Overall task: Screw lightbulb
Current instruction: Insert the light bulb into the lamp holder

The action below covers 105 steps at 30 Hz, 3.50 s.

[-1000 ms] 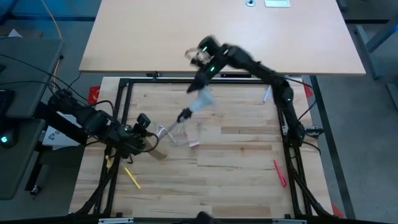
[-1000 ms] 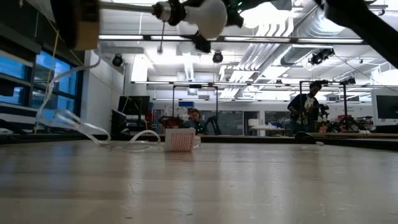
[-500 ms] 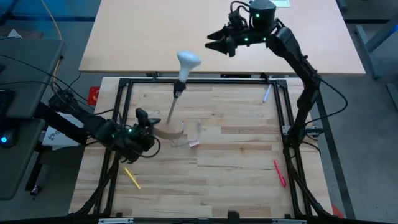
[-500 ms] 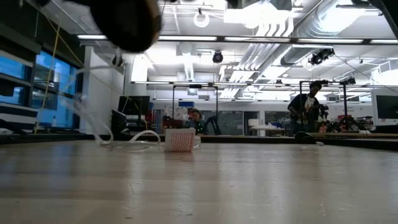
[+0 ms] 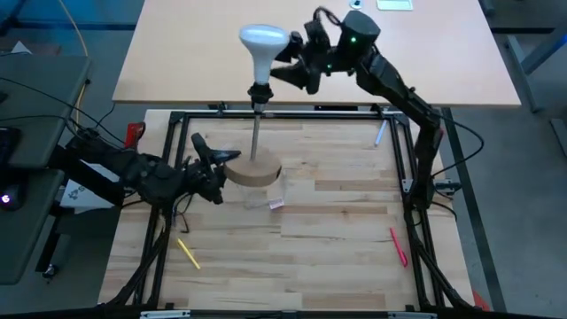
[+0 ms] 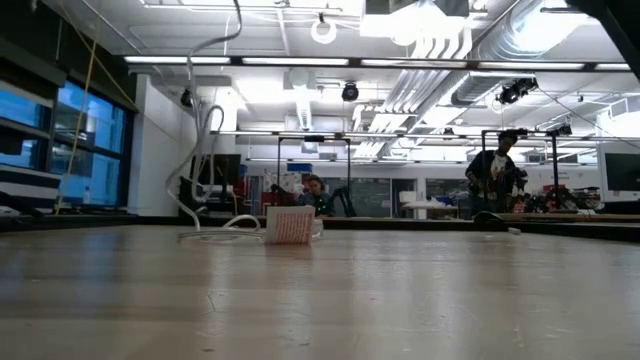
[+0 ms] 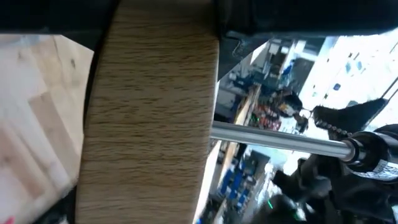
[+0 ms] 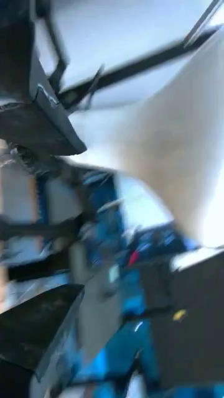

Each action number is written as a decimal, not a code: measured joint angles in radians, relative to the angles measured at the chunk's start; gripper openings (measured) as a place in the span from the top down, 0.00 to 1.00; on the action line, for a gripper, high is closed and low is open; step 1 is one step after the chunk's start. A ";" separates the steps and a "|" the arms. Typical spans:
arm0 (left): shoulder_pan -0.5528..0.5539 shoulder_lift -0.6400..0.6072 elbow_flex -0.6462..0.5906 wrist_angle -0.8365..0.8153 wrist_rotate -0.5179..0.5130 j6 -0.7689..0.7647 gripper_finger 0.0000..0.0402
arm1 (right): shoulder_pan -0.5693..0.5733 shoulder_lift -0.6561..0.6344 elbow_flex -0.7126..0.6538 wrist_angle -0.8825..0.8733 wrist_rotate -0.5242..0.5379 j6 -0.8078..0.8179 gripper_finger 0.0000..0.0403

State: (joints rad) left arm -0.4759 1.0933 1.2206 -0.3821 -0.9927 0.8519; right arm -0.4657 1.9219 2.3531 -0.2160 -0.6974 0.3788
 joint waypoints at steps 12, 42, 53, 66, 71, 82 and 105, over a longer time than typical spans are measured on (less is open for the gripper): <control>-0.041 0.001 -0.001 0.111 0.007 0.025 0.73 | 0.015 0.055 0.000 0.306 -0.164 0.226 0.15; 0.003 0.009 -0.001 0.149 0.150 -0.053 0.73 | 0.043 0.055 0.000 0.391 -0.221 0.269 0.21; 0.002 0.011 -0.001 0.147 0.153 -0.043 0.73 | 0.043 0.055 0.000 0.400 -0.229 0.268 0.41; 0.025 0.023 -0.001 0.139 0.128 0.059 0.73 | 0.043 0.055 0.001 0.398 -0.243 0.294 0.63; 0.045 0.023 -0.003 0.132 0.080 0.138 0.73 | 0.049 0.053 0.002 0.341 -0.213 0.297 0.63; 0.045 0.023 -0.003 0.078 -0.038 0.152 0.73 | 0.063 0.048 0.004 0.180 -0.088 0.234 0.63; 0.163 0.034 -0.004 -0.082 -0.138 0.170 0.73 | 0.113 0.046 0.003 -0.057 0.312 0.171 0.63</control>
State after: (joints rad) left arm -0.3134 1.1275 1.2163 -0.4640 -1.1307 1.0223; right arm -0.3529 1.9684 2.3562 -0.2728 -0.3850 0.5502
